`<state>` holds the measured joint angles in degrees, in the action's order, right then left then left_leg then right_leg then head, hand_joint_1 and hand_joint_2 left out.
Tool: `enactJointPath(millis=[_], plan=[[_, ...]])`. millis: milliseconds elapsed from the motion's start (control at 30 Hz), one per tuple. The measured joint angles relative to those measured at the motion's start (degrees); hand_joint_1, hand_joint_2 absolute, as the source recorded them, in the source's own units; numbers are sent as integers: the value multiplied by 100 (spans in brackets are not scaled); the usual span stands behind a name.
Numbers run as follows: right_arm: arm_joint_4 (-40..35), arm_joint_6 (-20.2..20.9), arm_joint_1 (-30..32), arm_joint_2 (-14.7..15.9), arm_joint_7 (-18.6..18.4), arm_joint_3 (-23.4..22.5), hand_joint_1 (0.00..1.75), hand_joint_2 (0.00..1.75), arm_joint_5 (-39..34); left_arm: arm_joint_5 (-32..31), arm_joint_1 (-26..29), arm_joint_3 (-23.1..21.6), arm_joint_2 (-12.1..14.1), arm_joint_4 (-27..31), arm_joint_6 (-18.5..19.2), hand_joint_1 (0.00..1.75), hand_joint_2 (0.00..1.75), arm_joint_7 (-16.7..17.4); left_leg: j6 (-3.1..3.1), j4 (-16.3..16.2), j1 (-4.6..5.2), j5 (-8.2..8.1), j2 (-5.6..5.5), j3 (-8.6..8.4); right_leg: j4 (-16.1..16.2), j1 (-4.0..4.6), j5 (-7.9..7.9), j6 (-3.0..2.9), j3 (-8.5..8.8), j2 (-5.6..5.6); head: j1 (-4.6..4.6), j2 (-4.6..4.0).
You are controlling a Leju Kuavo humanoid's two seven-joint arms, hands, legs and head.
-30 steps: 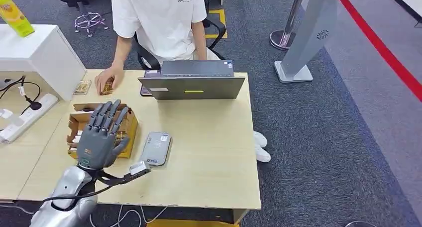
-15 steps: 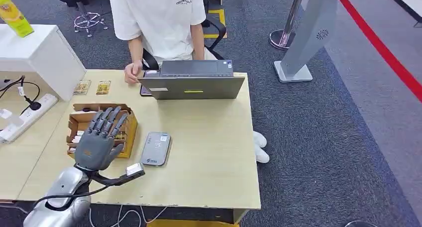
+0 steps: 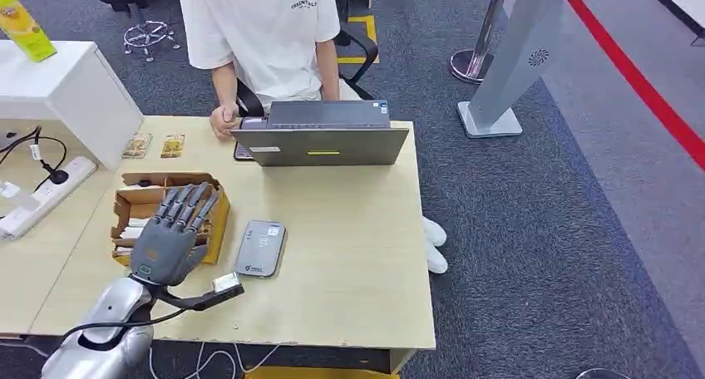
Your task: Pass the card to the sensor for recognition and then transmit it.
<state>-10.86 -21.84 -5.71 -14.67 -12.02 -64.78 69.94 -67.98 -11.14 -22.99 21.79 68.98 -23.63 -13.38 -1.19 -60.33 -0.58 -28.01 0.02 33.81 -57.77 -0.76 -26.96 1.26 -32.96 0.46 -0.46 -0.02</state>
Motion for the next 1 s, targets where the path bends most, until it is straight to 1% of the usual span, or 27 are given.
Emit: enactJointPath(millis=[67, 267, 367, 433, 500, 533, 600, 667, 733, 933, 1000], plan=[[0, -79, 2, 0, -4, -9, 0, 0, -48, -11, 227, -2, 94, 223, 17, 0, 175, 13, 1, 0, 0, -1, 10, -3, -1, 0, 0, 0, -3, 16, 0, 0], [0, -177, 5, 0, -33, -87, 0, 0, -177, -57, 1157, -33, 442, 1275, -53, 0, 175, 107, 2, 0, 0, -4, 9, 7, 1, 0, -4, -1, -16, 15, -2, 2], [0, -201, 0, 0, -24, -111, 0, 0, -218, -65, 1427, -61, 520, 1659, -33, 0, 175, 140, 2, 0, 0, -4, 3, 10, 2, 0, -5, 0, -16, 6, -2, 0], [0, -203, 0, 0, -15, -118, 0, 0, -238, -79, 1525, -70, 535, 1808, -20, 0, 175, 195, 2, 0, 0, -4, 3, 11, 2, 0, -4, 0, -16, 6, -2, 0], [0, -212, 0, 0, -13, -136, 0, 0, -269, -94, 1584, -74, 538, 1901, 22, 0, 175, 289, 2, 0, 0, -4, 3, 11, 2, 0, -4, 0, -15, 6, 0, 2], [0, -212, 0, 0, -13, -144, 0, 0, -273, -144, 1599, -74, 535, 1921, 66, 0, 175, 392, 2, 0, 0, -3, 3, 10, 2, 0, -3, -1, -15, 6, 2, 2], [0, -212, 0, 0, -33, -151, 0, 0, -280, -373, 1579, -74, 514, 1917, 146, 0, 175, 694, 1, 0, 0, -1, 2, 10, 2, 0, -2, -1, -16, 5, 0, 0], [2, -195, -1, 0, -52, -153, 0, 0, -286, -526, 1445, -74, 427, 1823, 192, 0, 175, 839, -1, 0, 0, 1, -5, 10, 2, 0, -1, 0, -15, -4, 0, 2], [2, -138, -6, 0, -61, -153, 0, 0, -286, -678, 1188, -70, 257, 1518, 214, 0, 175, 966, -5, 0, 1, 6, -14, 10, 2, 0, 0, 0, -8, -16, 2, 0], [2, -70, -13, 0, -63, -151, 0, 0, -267, -850, 425, -33, -198, 451, 42, 0, 175, 1132, -5, -1, 0, 12, -15, 9, 2, -1, 7, 4, -7, -18, 2, 2], [2, -63, -14, 0, -57, -149, 0, 0, -267, -863, 206, -22, -324, 104, 0, 0, 175, 1132, -6, -1, 1, 13, -15, 10, 2, -1, 10, 8, -8, -17, 2, 2]])
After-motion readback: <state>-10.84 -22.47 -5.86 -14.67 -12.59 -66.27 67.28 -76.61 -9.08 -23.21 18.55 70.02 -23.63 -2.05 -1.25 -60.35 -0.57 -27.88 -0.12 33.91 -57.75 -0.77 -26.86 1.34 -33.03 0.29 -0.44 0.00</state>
